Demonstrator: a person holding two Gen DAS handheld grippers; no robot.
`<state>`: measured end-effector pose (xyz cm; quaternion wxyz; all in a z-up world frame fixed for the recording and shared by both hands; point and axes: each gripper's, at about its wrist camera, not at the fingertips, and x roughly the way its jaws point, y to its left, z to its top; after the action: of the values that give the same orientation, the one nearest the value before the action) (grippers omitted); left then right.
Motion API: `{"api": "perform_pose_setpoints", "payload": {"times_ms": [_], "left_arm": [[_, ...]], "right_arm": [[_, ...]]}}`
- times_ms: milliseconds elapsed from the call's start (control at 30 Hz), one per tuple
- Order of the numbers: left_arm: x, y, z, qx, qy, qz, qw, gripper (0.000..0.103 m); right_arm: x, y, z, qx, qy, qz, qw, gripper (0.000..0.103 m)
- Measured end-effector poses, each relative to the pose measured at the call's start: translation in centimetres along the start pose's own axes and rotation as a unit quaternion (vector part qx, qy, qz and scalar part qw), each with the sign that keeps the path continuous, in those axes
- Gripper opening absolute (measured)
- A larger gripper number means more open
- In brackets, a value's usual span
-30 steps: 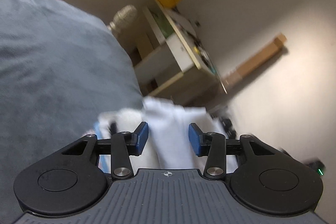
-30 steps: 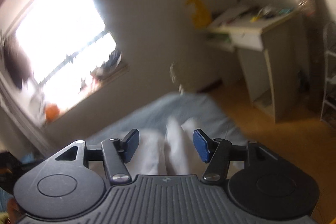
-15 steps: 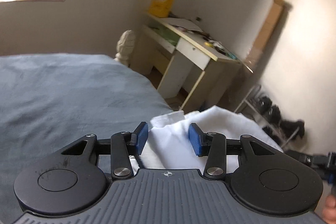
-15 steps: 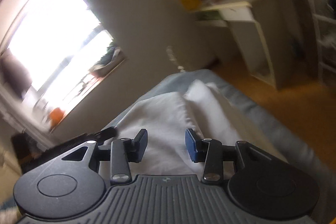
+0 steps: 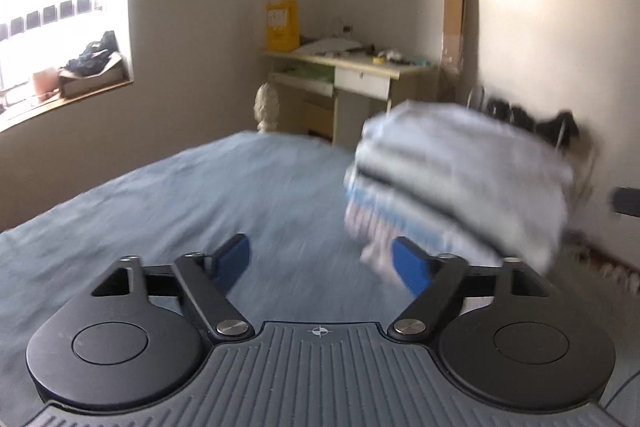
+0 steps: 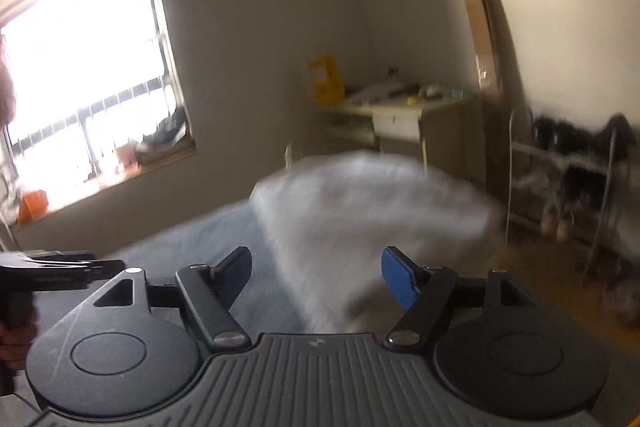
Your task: Fold clothes
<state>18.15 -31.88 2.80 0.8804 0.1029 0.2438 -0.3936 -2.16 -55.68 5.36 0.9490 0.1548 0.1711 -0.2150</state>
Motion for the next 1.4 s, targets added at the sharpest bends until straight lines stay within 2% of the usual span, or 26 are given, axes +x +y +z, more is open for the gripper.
{"api": "perform_pose_setpoints", "payload": {"times_ms": [67, 100, 200, 267, 333, 533, 667, 833, 1067, 1167, 1300, 1400], "left_arm": [[-2.0, 0.6, -2.7, -0.016, -0.005, 0.008, 0.9998, 0.094], [-2.7, 0.8, -3.9, -0.031, -0.007, 0.01, 0.9994, 0.098], [-4.0, 1.1, -6.6, -0.078, 0.0, 0.01, 0.9969, 0.1], [-4.5, 0.8, -7.8, -0.07, 0.019, 0.012, 0.9973, 0.1], [-5.2, 0.3, -8.4, -0.068, 0.017, 0.026, 0.9972, 0.102], [-7.1, -2.4, -8.4, -0.033, 0.017, -0.004, 0.9993, 0.103], [-8.4, -3.8, -8.7, -0.022, 0.01, -0.018, 0.9996, 0.103], [-9.0, -5.2, -8.6, -0.016, 0.027, 0.006, 0.9995, 0.103], [-9.7, -6.5, -8.4, 0.0, 0.048, 0.067, 0.9966, 0.103], [-9.8, -7.0, -8.1, 0.0, 0.052, 0.074, 0.9959, 0.103], [-10.4, -8.0, -7.8, 0.023, 0.023, 0.096, 0.9948, 0.103], [-10.6, -8.4, -7.7, 0.03, 0.014, 0.098, 0.9947, 0.103]], "right_arm": [[-0.1, 3.0, -2.5, -0.018, 0.005, -0.003, 1.0, 0.076], [-0.6, 4.0, -3.5, -0.022, 0.008, -0.005, 1.0, 0.079], [-2.0, 6.6, -6.2, -0.031, 0.025, -0.017, 0.999, 0.092], [-2.9, 7.8, -7.1, -0.038, 0.035, -0.037, 0.998, 0.094], [-3.9, 8.9, -7.4, -0.051, 0.032, -0.066, 0.996, 0.1], [-5.3, 10.2, -6.0, -0.036, 0.024, -0.129, 0.991, 0.103], [-7.0, 10.1, -6.9, -0.018, 0.032, -0.162, 0.986, 0.103], [-7.8, 10.1, -7.5, -0.033, 0.051, -0.179, 0.982, 0.103], [-8.2, 10.3, -7.7, -0.044, 0.053, -0.199, 0.978, 0.103], [-8.2, 10.1, -7.7, -0.045, 0.051, -0.205, 0.977, 0.103], [-8.6, 10.0, -7.7, -0.042, 0.044, -0.2, 0.978, 0.103], [-8.9, 9.9, -7.6, -0.042, 0.036, -0.204, 0.977, 0.103]]}}
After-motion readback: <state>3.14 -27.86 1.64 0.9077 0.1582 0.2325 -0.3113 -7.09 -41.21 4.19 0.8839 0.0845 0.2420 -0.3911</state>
